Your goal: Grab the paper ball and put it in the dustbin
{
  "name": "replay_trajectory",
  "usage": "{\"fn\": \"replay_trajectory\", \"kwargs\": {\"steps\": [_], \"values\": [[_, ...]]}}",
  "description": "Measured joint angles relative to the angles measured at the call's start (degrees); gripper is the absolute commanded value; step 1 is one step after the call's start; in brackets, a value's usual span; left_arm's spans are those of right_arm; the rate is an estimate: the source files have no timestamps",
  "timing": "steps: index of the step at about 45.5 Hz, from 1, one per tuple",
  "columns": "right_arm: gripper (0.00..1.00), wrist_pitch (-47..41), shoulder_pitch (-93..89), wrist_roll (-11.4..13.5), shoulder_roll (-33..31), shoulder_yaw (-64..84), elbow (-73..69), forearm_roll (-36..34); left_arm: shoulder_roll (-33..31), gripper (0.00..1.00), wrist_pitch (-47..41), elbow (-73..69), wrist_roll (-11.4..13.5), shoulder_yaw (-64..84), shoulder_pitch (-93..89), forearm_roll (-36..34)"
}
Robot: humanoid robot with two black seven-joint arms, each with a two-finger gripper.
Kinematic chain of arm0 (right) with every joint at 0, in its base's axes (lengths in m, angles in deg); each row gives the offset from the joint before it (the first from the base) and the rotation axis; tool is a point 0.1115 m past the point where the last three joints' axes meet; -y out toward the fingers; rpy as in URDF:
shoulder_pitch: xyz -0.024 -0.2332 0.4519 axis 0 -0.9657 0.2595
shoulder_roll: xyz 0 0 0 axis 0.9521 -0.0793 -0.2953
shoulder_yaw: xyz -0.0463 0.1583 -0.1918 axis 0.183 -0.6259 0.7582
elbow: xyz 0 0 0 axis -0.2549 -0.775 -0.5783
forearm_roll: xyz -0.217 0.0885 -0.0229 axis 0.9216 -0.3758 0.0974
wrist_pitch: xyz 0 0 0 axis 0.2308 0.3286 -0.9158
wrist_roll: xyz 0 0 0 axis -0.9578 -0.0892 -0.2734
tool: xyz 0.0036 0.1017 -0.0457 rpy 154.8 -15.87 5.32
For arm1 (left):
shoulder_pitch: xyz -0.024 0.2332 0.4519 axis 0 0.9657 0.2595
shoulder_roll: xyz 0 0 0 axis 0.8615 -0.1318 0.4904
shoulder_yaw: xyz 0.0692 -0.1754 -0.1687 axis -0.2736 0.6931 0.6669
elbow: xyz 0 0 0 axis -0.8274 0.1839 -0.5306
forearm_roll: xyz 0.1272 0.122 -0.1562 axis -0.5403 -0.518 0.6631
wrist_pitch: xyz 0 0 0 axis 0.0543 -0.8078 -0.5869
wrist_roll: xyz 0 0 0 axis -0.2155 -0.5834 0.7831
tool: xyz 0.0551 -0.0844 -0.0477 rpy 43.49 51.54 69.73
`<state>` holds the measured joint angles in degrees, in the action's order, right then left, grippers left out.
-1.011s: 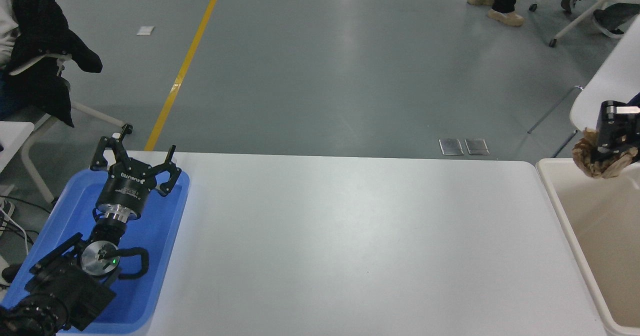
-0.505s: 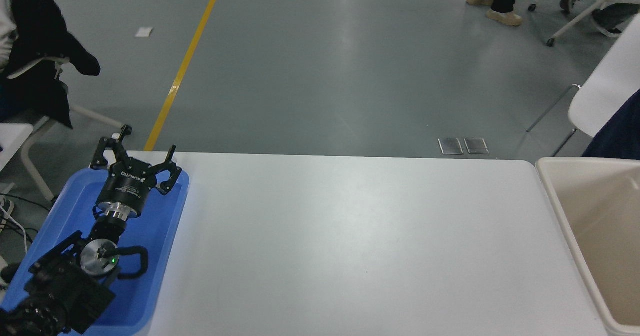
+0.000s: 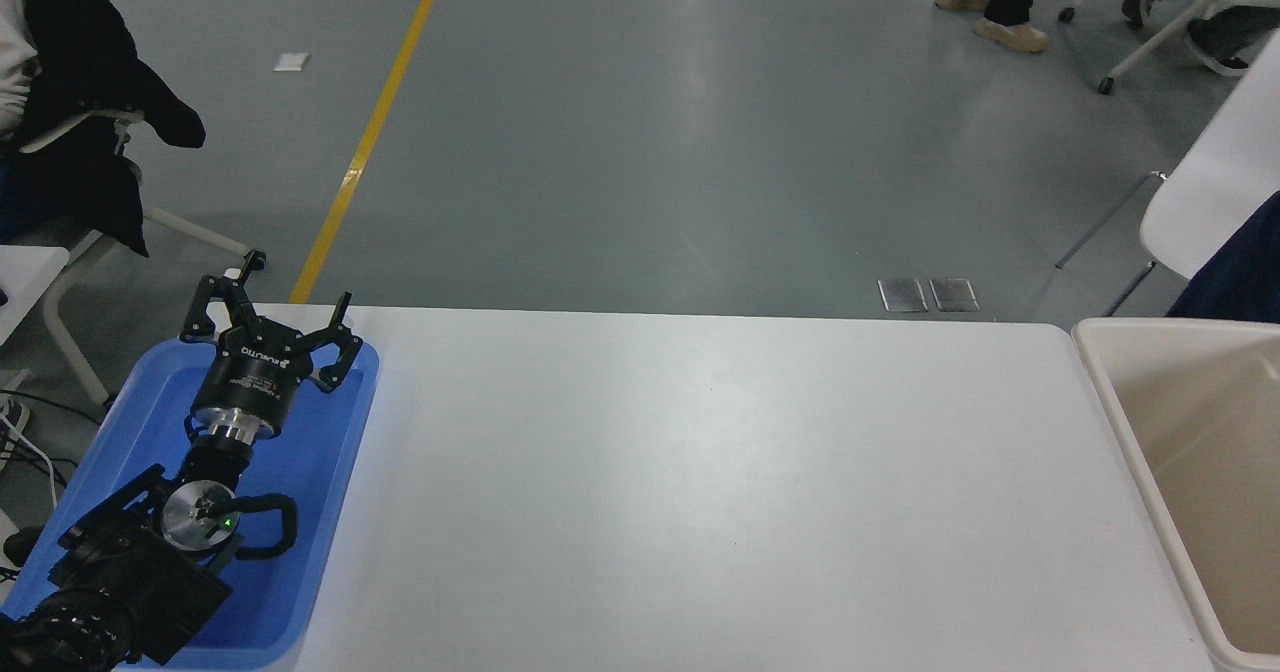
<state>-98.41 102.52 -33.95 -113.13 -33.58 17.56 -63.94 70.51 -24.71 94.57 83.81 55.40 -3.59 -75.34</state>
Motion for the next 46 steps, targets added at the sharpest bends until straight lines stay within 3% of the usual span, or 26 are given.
{"fn": "replay_trajectory", "kwargs": {"steps": [11,31,46], "values": [[0.0,11.8,-19.0,-0.1,8.4,-14.2,11.0,0.1,0.0,1.0,0.0,0.0,0.0,0.0,0.0,0.0],[0.0,31.8,-41.2,-0.4,28.0,-23.7,35.2,-0.6,0.0,1.0,0.0,0.0,0.0,0.0,0.0,0.0],[0.0,39.6,-47.4,-0.4,33.4,-29.2,41.1,-0.9,0.0,1.0,0.0,0.0,0.0,0.0,0.0,0.0]]}}
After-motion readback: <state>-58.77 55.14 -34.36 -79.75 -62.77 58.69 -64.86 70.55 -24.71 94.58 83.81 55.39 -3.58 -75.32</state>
